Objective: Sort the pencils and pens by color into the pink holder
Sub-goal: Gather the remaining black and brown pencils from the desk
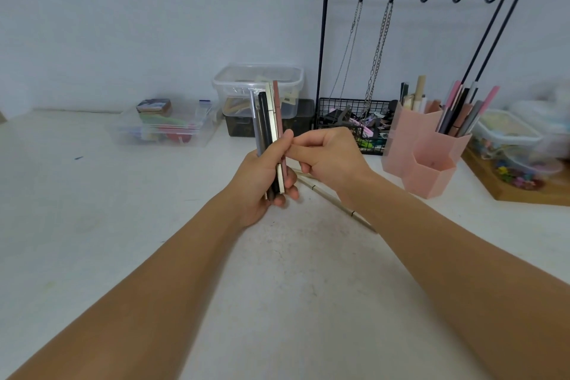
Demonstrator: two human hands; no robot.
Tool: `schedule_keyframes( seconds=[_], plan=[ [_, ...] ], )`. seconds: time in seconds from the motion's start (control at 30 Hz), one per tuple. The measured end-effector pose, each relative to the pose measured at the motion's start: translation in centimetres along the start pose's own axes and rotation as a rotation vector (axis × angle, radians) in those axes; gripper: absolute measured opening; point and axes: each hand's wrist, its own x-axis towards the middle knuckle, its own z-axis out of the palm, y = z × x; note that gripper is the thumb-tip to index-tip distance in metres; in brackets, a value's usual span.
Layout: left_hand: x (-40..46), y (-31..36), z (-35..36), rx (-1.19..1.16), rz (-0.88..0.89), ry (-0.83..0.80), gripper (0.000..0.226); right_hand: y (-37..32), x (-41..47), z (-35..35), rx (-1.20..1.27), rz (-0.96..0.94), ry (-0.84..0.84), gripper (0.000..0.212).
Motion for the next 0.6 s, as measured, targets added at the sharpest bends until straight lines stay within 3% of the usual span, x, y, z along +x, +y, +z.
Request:
schedule_keyframes(
  seconds=[0.23,0.37,0.5,0.6],
  plan=[
    [0.3,-0.2,-0.1,-0.013,0.020,0.016,0.043,-0.4,0.8,-0.8,-0.495,-0.263,-0.033,0.016],
    [0.7,-0.1,-0.9,-0.024,0.016,0.125,0.031,-1.2,1.6,-3.3,-0.628,-0.125,-0.049,0.013],
    [1.0,0.0,-2.0,-0.064,-0.003,0.194,0.035,0.0,2.4,-5.2,-0.975,0.037,-0.180,0.020],
    [1.0,0.1,-1.9,-0.057,-0.015,0.186,0.036,0.8,2.5,-5.1,-1.001,0.118,-0.239,0.016]
  ],
)
